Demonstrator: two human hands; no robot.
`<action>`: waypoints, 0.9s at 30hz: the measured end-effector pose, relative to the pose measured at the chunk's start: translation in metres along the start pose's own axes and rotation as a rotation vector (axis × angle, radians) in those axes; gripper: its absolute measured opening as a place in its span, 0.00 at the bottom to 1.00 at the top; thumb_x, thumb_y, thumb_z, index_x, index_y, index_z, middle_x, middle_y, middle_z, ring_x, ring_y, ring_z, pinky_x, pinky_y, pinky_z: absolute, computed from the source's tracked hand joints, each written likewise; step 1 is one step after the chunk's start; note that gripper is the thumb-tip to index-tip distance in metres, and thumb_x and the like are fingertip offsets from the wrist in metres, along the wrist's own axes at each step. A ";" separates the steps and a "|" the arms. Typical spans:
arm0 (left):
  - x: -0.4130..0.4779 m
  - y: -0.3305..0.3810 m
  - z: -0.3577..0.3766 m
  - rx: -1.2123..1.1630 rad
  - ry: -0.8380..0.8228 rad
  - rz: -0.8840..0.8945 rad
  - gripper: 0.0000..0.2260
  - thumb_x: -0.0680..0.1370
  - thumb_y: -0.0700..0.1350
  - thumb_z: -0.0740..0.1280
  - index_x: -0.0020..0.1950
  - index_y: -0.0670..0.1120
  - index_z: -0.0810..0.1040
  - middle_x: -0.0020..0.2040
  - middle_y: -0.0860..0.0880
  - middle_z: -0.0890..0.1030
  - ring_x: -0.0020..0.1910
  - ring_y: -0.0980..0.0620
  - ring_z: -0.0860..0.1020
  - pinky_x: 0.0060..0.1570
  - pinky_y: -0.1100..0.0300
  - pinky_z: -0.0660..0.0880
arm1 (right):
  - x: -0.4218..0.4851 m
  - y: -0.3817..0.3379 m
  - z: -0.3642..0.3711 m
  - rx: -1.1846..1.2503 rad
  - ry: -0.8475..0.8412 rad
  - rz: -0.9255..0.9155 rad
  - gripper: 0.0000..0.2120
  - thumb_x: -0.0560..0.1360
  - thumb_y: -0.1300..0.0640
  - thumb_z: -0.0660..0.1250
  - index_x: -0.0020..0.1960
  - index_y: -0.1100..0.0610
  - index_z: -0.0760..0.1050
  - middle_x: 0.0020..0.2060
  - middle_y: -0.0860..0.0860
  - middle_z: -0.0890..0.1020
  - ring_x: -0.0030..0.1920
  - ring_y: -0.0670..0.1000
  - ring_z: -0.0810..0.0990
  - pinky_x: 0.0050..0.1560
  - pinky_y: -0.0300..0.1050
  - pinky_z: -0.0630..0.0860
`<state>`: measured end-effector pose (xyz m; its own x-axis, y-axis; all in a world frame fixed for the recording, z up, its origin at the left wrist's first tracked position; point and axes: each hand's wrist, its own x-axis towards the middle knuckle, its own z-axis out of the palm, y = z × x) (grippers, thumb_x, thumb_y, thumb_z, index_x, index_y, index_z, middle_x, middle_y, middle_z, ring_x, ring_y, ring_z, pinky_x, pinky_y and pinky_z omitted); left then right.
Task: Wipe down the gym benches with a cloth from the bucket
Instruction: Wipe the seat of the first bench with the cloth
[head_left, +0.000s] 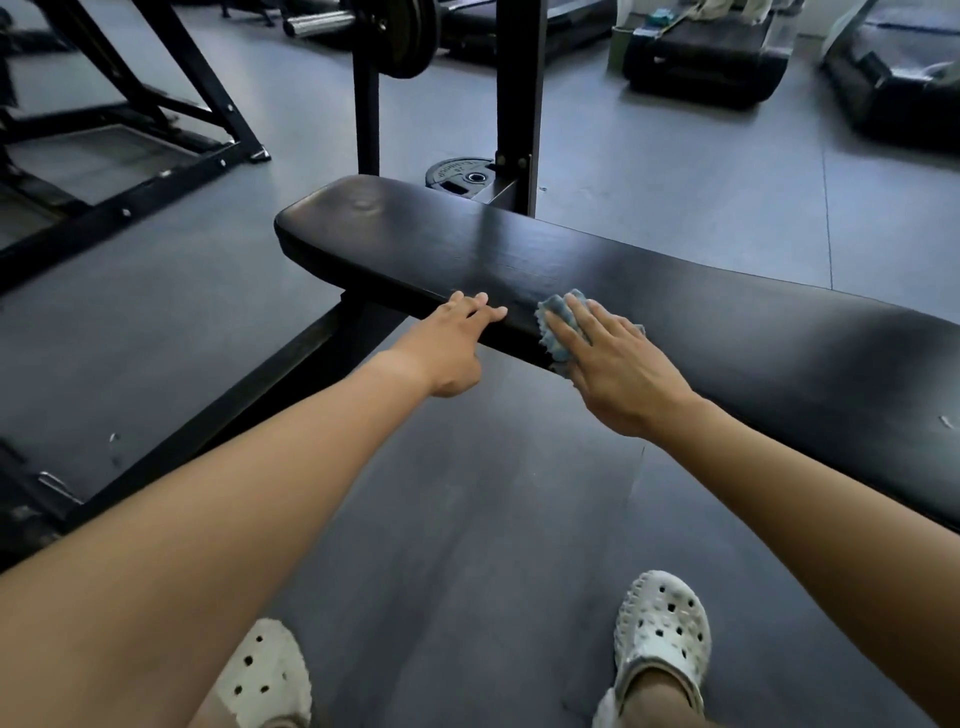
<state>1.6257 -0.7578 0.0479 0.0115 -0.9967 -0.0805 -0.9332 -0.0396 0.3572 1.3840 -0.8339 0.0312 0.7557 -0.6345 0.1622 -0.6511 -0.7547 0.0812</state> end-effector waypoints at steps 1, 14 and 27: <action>-0.001 -0.001 0.000 -0.005 0.011 0.011 0.35 0.78 0.35 0.58 0.84 0.53 0.56 0.85 0.50 0.51 0.84 0.48 0.47 0.81 0.53 0.50 | -0.005 0.002 0.000 -0.019 -0.001 -0.003 0.31 0.84 0.50 0.55 0.83 0.50 0.46 0.82 0.53 0.50 0.81 0.58 0.50 0.79 0.57 0.55; 0.017 -0.096 -0.008 0.162 0.435 0.030 0.25 0.80 0.48 0.65 0.77 0.44 0.70 0.77 0.44 0.69 0.76 0.43 0.66 0.76 0.46 0.64 | 0.088 -0.066 0.004 0.018 0.032 -0.023 0.33 0.83 0.48 0.63 0.82 0.56 0.53 0.81 0.56 0.56 0.78 0.58 0.59 0.75 0.55 0.63; 0.029 -0.179 -0.058 0.207 0.239 -0.211 0.26 0.85 0.56 0.56 0.82 0.50 0.58 0.83 0.40 0.55 0.82 0.38 0.53 0.79 0.42 0.55 | 0.143 -0.102 0.013 -0.033 0.061 -0.121 0.32 0.82 0.46 0.62 0.82 0.51 0.53 0.79 0.52 0.64 0.78 0.56 0.60 0.72 0.58 0.68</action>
<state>1.8142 -0.7838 0.0358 0.2715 -0.9576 0.0960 -0.9540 -0.2546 0.1581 1.5592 -0.8499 0.0334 0.8240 -0.5269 0.2084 -0.5579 -0.8188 0.1355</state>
